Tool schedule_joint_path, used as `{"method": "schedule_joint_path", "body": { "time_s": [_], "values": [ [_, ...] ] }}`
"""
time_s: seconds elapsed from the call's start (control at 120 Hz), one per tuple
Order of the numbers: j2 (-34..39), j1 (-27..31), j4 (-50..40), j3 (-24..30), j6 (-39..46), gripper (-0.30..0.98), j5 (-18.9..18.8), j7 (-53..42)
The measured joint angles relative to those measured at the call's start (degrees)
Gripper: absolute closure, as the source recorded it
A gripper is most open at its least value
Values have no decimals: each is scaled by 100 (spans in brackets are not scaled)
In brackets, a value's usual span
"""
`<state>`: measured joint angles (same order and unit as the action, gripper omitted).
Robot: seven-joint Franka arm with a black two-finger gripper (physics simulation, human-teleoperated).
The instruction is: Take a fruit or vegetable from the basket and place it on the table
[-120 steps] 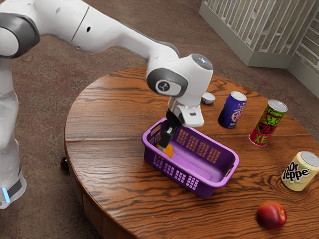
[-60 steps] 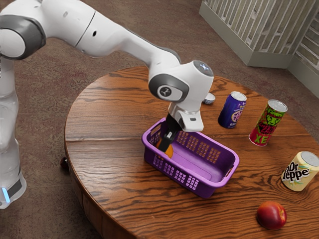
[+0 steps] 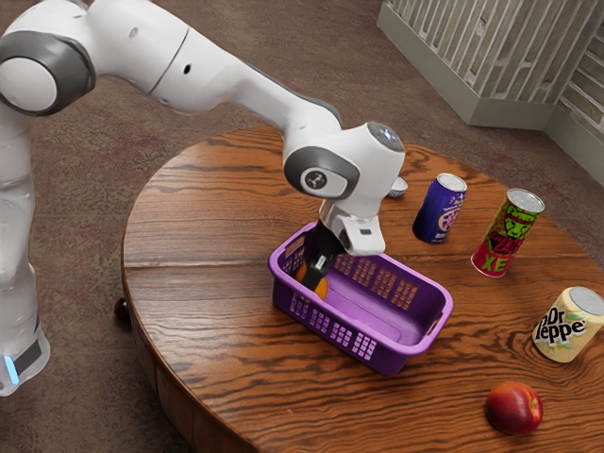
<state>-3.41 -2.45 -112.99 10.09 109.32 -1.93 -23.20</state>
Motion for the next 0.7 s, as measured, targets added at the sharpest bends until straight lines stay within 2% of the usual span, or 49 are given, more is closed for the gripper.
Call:
{"method": "schedule_joint_path", "body": {
  "time_s": [0.092,0.225,0.4,0.7],
  "values": [
    [-4,15,3,-6,-12,25,24,8],
    [-2,37,9,-7,-36,31,25,46],
    [67,33,49,-8,-115,32,23,143],
    [620,20,374,-31,-474,33,20,270]
  ]
}}
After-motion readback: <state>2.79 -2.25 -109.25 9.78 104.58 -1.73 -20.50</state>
